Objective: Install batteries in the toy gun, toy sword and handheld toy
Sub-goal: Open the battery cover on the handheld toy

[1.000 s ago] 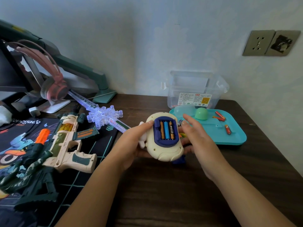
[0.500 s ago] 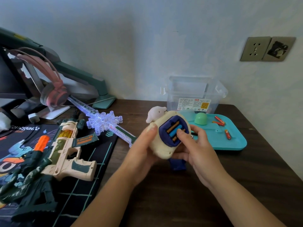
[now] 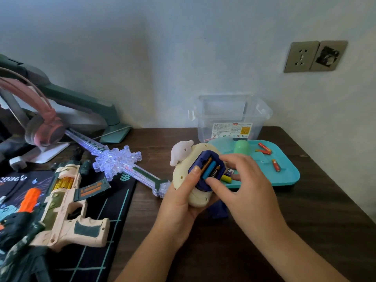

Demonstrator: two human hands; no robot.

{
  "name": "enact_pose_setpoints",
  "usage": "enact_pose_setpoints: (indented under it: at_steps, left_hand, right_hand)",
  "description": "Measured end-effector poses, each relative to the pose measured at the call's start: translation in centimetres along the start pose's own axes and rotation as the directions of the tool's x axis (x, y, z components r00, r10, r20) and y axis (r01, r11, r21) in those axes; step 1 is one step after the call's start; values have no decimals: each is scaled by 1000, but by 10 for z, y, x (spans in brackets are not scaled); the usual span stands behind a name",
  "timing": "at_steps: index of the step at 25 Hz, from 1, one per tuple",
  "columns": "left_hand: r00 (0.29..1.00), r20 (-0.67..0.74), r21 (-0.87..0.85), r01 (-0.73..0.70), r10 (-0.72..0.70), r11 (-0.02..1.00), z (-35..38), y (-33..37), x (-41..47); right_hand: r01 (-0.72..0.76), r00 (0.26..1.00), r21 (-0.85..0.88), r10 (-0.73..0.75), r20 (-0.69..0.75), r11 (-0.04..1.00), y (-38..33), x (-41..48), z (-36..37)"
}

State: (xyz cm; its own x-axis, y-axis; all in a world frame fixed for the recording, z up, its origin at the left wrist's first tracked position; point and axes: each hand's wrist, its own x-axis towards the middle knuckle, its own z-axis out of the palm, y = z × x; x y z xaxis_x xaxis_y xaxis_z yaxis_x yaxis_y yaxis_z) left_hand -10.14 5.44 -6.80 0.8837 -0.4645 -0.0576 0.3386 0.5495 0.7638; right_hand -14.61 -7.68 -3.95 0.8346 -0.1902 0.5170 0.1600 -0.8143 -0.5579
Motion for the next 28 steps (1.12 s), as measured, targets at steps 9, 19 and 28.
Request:
enact_pose_setpoints:
  at_steps: [9, 19, 28]
  left_hand:
    - [984, -79, 320, -125, 158, 939, -5, 6, 4]
    - [997, -7, 282, -76, 81, 957, -7, 7, 8]
    - [997, -37, 296, -50, 63, 954, -6, 4, 3]
  right_hand:
    - [-153, 984, 66, 146, 99, 986, -3, 7, 1]
    - [-205, 975, 198, 183, 125, 959, 1, 4, -2]
    - [-359, 932, 397, 299, 205, 845, 8, 5, -5]
